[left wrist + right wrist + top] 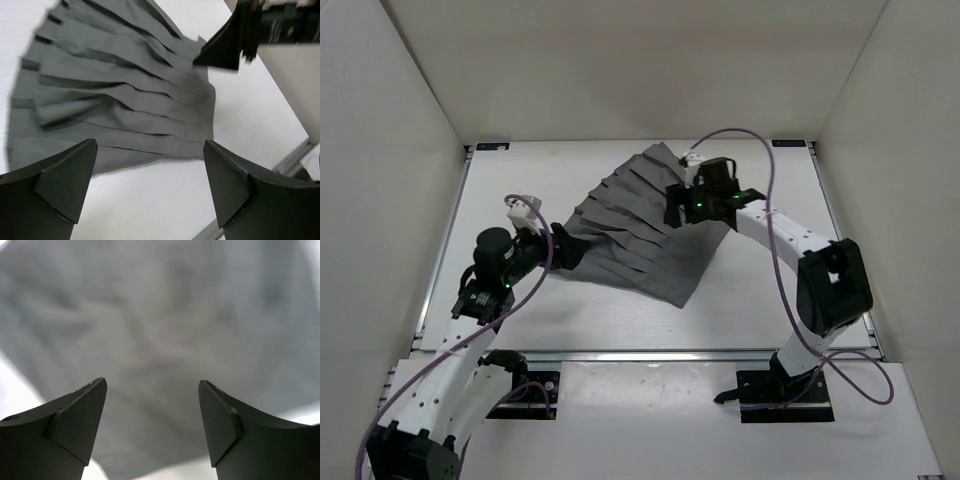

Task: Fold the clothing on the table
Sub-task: Move the skirt to the center of the board

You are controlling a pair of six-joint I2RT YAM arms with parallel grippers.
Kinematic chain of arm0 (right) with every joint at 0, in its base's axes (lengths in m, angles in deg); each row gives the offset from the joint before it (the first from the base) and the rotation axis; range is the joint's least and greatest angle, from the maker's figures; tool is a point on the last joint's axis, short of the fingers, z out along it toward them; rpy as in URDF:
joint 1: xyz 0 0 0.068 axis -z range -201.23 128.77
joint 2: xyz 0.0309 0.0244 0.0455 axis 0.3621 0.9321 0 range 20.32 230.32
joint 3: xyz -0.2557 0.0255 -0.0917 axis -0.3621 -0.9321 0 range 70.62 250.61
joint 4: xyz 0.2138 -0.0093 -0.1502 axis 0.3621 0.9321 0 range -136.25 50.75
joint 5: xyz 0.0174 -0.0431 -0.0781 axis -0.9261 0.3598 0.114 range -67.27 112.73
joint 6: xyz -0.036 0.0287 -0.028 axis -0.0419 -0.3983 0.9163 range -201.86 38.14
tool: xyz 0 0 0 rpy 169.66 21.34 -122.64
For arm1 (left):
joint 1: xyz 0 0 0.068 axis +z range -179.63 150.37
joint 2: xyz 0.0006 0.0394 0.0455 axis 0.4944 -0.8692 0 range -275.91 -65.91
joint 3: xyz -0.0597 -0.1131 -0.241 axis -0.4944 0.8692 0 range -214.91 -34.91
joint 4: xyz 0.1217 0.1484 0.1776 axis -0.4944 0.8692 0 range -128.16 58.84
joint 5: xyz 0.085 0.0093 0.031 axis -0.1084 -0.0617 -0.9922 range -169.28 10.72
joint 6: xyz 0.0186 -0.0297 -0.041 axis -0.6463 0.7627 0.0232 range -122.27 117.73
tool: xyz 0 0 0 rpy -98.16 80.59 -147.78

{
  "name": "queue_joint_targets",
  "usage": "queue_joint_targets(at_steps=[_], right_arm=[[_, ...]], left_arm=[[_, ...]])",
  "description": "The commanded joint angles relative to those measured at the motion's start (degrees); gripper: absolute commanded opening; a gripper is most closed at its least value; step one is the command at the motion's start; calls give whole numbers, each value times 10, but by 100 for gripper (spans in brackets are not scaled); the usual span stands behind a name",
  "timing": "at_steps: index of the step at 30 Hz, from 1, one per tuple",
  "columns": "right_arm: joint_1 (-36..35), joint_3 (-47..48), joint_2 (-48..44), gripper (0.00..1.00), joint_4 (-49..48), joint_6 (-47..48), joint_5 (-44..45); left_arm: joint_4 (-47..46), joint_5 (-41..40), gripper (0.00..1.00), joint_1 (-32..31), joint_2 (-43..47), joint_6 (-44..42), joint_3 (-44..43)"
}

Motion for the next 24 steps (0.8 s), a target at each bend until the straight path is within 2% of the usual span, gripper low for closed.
queue_joint_targets(at_steps=[1,5,9,12,14,17,20,22,24], right_arm=[[70,-36,-66,72,-61,-44,55],[125,-39,-20,74,-54,-22,44],[134,-52,13,73,-90,-7,23],[136,-51,47,69,-103,-7,1],[139,-67,66,66,-125,-17,-39],[127,-79,76,64,-125,-55,-37],[92,-122,61,62,-125,-99,-24],[41,-171,51,61,-147,-141,-17],[-4,-202,34,60,-165,-176,-4]], left_arm=[[-73,40,99,-69,-26,3,34],[-174,9,99,-142,-82,45,79],[-279,35,99,-167,-171,66,110],[-355,62,99,-170,-222,90,132],[-357,64,99,-173,-249,86,127],[-338,72,99,-170,-278,73,113],[-329,60,99,-171,-274,74,119],[-313,42,99,-169,-266,71,123],[-293,34,85,-160,-255,64,126]])
